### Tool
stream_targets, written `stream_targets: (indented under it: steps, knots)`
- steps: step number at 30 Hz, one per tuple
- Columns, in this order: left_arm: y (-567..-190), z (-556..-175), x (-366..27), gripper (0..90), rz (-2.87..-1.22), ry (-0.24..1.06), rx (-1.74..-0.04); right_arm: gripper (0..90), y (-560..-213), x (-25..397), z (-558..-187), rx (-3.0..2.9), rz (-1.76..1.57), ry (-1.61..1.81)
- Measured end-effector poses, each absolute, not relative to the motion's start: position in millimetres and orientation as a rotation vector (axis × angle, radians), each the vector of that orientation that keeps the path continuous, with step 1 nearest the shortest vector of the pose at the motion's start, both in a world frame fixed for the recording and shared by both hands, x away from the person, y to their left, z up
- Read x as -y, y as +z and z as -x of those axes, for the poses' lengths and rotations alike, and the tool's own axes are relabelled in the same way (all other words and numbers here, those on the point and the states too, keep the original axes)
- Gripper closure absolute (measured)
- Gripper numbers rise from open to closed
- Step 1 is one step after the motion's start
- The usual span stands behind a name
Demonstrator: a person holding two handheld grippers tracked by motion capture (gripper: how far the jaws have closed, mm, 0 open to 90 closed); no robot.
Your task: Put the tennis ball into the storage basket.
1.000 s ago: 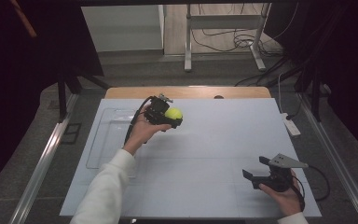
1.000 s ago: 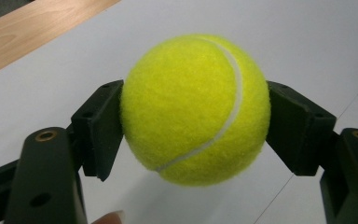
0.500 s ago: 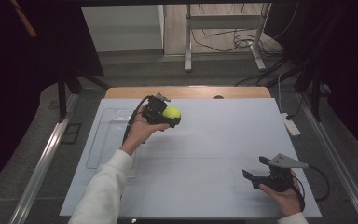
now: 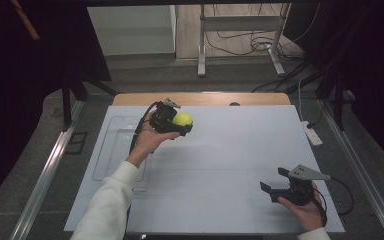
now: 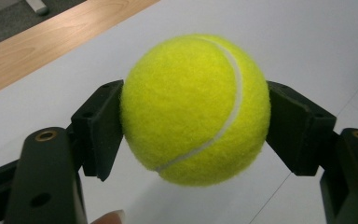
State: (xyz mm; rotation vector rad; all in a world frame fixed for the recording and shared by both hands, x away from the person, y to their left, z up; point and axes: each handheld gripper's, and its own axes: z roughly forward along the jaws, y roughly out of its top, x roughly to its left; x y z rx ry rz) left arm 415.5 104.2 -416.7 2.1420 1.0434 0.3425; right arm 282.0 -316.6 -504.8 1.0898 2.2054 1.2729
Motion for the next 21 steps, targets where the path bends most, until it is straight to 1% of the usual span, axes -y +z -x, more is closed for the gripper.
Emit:
stream_targets:
  steps: [21]
  knots:
    - [-409.1,-407.8,-116.6,26.8,-2.108,0.380,-1.047,9.8,-505.0,316.6,-282.1,-2.205,-1.093,1.270]
